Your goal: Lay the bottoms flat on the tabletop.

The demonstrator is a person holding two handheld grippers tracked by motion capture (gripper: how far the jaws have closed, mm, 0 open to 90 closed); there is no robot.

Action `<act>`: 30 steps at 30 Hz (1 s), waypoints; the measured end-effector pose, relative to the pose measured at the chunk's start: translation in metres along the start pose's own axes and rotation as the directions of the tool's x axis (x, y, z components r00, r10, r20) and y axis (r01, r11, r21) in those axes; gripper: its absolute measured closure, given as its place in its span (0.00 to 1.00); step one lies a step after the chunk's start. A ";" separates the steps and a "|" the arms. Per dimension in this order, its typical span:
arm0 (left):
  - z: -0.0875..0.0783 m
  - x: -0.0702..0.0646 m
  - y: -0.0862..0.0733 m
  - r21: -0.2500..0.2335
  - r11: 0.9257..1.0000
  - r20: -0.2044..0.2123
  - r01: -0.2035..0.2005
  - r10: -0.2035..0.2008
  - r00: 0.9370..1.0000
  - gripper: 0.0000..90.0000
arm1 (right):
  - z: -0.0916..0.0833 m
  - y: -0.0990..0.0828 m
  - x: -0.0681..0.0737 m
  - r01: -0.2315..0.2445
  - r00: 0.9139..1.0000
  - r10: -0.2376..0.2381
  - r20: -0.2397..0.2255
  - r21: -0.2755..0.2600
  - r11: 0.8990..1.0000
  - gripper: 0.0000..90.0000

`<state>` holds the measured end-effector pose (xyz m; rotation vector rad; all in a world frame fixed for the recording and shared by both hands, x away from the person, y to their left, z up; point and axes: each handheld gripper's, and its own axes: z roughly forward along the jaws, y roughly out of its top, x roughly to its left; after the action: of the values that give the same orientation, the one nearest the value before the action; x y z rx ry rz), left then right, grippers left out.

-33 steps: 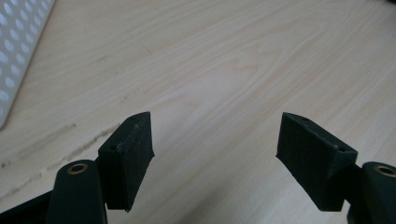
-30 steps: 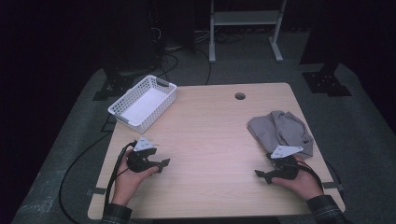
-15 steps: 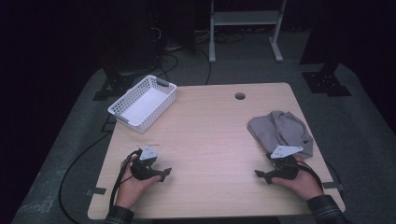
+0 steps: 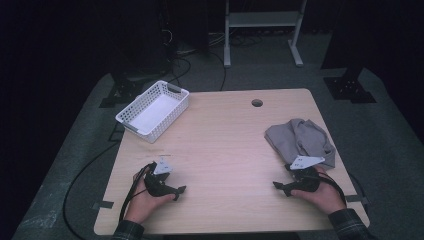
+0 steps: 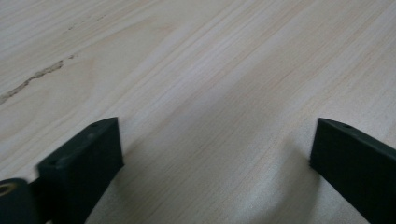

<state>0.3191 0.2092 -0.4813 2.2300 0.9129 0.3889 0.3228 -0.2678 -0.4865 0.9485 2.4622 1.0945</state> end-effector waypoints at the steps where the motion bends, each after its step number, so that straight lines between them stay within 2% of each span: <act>1: 0.000 0.001 -0.001 -0.010 1.000 0.002 -0.004 0.004 1.000 0.00 | -0.003 0.001 0.000 0.000 1.000 0.000 0.003 0.014 1.000 0.26; 3: 0.000 0.001 -0.002 -0.018 1.000 0.003 -0.007 0.007 1.000 0.00 | -0.003 0.002 0.000 -0.004 1.000 0.004 0.004 0.022 1.000 0.28; 4: 0.001 0.001 -0.004 -0.031 0.999 0.006 -0.008 0.008 1.000 0.00 | -0.005 0.004 0.000 -0.004 1.000 0.004 0.007 0.044 0.999 0.32; 8: 0.000 0.002 -0.004 -0.029 1.000 0.011 -0.011 0.011 1.000 0.00 | -0.008 0.005 -0.001 -0.005 1.000 0.005 0.009 0.057 0.998 0.36; 11: 0.000 0.002 -0.004 -0.028 1.000 0.013 -0.013 0.014 1.000 0.00 | -0.011 0.007 0.000 -0.015 1.000 0.015 -0.013 0.044 0.999 0.40; 16: 0.000 0.002 -0.004 -0.027 1.000 0.014 -0.013 0.014 1.000 0.00 | -0.016 0.014 0.003 -0.006 1.000 0.006 -0.016 0.029 1.000 0.44; 20: 0.000 0.002 -0.004 -0.027 1.000 0.014 -0.014 0.014 1.000 0.00 | -0.017 0.017 0.003 0.001 1.000 -0.001 -0.020 0.029 1.000 0.44; 21: 0.000 0.002 -0.004 -0.027 1.000 0.014 -0.014 0.014 1.000 0.00 | -0.017 0.019 0.004 0.005 0.999 -0.004 -0.034 0.025 1.000 0.44; 28: 0.000 0.002 -0.004 -0.028 1.000 0.014 -0.013 0.014 1.000 0.00 | -0.025 0.029 0.002 0.021 1.000 -0.020 -0.023 0.018 1.000 0.42; 30: 0.001 0.002 -0.004 -0.029 1.000 0.014 -0.013 0.013 1.000 0.00 | -0.027 0.031 0.001 0.010 0.999 -0.010 -0.033 0.007 1.000 0.42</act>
<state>0.3191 0.2123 -0.4841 2.2111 0.8805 0.3894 0.3227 -0.2670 -0.4456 0.9259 2.4964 1.1075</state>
